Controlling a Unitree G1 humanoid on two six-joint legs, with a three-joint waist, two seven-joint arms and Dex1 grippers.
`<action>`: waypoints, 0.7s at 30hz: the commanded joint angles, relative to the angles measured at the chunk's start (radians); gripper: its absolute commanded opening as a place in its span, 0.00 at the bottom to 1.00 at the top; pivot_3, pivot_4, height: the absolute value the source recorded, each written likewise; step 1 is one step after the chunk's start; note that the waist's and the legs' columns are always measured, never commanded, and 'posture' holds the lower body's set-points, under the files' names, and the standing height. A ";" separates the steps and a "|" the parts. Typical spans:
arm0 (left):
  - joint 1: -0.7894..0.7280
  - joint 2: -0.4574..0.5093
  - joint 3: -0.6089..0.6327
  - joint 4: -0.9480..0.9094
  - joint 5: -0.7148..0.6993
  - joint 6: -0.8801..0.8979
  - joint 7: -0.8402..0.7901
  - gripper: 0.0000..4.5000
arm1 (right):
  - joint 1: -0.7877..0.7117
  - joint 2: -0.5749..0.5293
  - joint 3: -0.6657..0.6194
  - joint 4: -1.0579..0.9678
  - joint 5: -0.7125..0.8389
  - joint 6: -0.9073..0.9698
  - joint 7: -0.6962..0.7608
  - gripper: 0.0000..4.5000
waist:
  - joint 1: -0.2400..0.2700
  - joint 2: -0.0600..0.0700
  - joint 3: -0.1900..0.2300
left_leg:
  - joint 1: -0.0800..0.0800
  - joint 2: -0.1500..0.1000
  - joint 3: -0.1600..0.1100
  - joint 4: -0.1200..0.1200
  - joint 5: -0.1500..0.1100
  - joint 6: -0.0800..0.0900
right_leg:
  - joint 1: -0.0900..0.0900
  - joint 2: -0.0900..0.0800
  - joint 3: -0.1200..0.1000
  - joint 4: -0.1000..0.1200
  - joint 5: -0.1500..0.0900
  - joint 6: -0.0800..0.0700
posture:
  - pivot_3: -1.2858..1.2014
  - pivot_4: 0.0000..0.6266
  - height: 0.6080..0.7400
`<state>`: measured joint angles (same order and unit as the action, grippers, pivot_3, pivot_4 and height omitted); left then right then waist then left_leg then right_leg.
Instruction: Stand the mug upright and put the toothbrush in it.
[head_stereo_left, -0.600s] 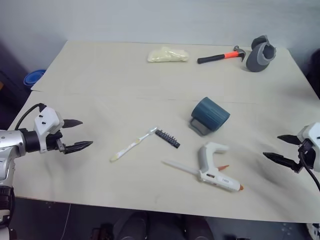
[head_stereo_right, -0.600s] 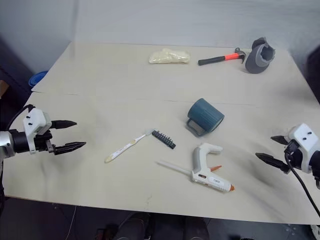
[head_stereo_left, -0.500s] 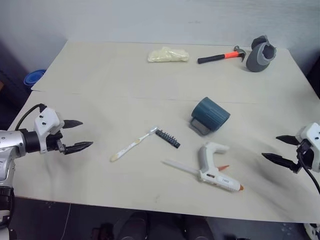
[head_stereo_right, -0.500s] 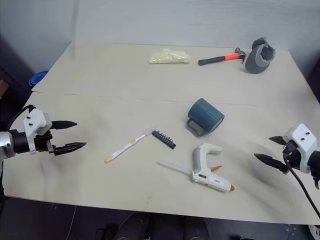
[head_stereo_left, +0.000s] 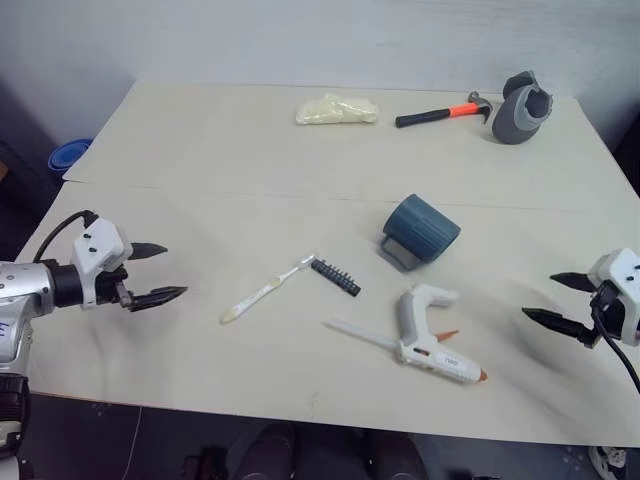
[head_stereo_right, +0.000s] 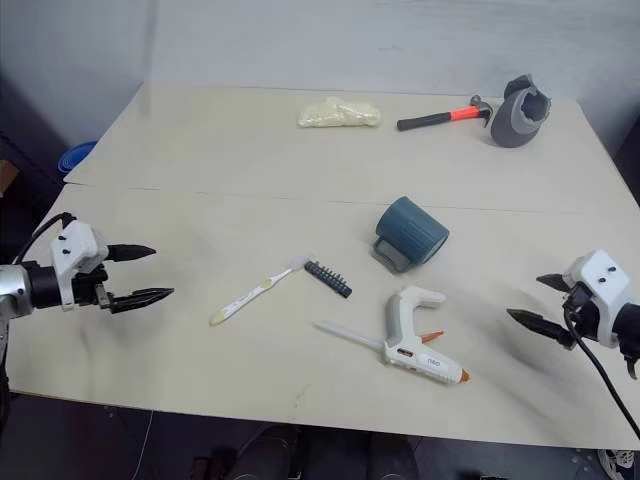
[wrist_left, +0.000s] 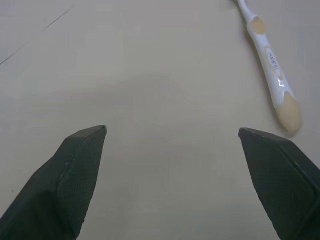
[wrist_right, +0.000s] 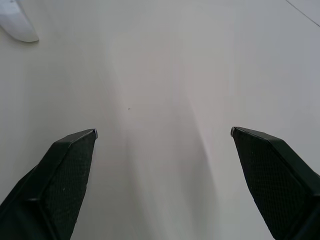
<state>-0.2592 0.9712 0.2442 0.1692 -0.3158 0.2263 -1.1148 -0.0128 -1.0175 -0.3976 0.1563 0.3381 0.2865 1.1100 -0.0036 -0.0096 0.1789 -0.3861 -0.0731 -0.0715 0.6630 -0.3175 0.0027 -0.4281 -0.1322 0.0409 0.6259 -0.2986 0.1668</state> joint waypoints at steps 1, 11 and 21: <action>-0.012 -0.010 0.017 -0.025 -0.023 0.024 0.019 1.00 | -0.004 -0.021 -0.023 -0.044 0.036 0.043 0.019 1.00 | 0.000 0.000 0.000 | 0.000 0.000 0.000 0.000 0.000 0.000 | 0.000 0.000 0.000 0.000 0.000 0.000 | 0.52 0.24 1.00; -0.102 -0.011 0.066 -0.344 -0.335 0.386 0.012 1.00 | -0.211 0.053 0.022 -0.506 0.388 0.533 -0.175 1.00 | -0.001 0.000 0.000 | -0.001 0.001 -0.002 0.002 0.000 -0.001 | -0.001 0.000 -0.001 0.001 0.000 0.000 | 0.52 0.24 1.00; 0.038 0.076 0.022 -0.544 -0.342 0.393 -0.072 1.00 | -0.434 0.394 0.510 -0.687 0.338 0.817 -0.624 1.00 | 0.000 -0.001 -0.001 | -0.001 0.002 -0.002 0.002 -0.002 -0.002 | -0.001 0.000 -0.005 0.000 -0.001 -0.001 | 0.52 0.24 1.00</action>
<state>-0.2358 1.0271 0.2635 -0.3843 -0.6997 0.6667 -1.1723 -0.4306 -0.6357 0.0399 -0.5343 0.7417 1.1165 0.5252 -0.0035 -0.0105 0.1783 -0.3871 -0.0716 -0.0737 0.6649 -0.3195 0.0005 -0.4292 -0.1326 0.0359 0.6261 -0.2992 0.1654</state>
